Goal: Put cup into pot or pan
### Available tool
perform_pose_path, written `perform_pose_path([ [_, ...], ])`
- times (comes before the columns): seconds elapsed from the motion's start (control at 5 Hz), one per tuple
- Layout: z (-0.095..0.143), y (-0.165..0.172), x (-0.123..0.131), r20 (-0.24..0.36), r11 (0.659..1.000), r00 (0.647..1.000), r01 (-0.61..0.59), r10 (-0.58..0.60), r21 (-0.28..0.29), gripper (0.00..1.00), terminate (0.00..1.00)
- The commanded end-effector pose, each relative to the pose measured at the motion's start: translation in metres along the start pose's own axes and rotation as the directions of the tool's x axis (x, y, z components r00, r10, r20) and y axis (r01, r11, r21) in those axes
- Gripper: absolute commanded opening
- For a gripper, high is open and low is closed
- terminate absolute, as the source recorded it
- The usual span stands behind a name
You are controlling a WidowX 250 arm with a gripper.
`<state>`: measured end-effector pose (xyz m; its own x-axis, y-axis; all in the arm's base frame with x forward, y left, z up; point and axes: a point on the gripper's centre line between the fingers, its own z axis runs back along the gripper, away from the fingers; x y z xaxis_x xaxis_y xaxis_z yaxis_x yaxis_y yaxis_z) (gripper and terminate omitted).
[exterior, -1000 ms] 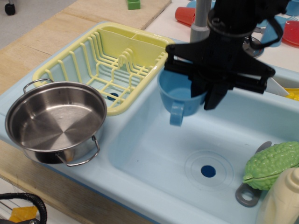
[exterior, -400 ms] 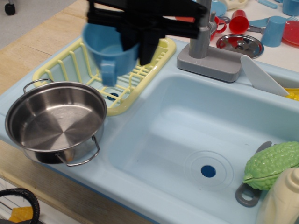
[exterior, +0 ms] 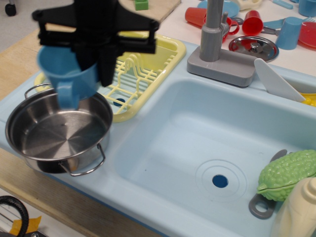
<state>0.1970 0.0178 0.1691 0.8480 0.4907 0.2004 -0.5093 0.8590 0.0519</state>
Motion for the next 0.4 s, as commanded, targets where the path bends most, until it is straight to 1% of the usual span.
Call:
perform_pose_path([
  [0.0,-0.0049,0.0176,-0.0018,0.006,0.999,1.0,-0.022,0.022,-0.025,0.0,0.0],
  [0.2,-0.0087,0.0197,-0.009,-0.021,0.998,1.0,-0.023,0.022,-0.051,1.0,0.0],
])
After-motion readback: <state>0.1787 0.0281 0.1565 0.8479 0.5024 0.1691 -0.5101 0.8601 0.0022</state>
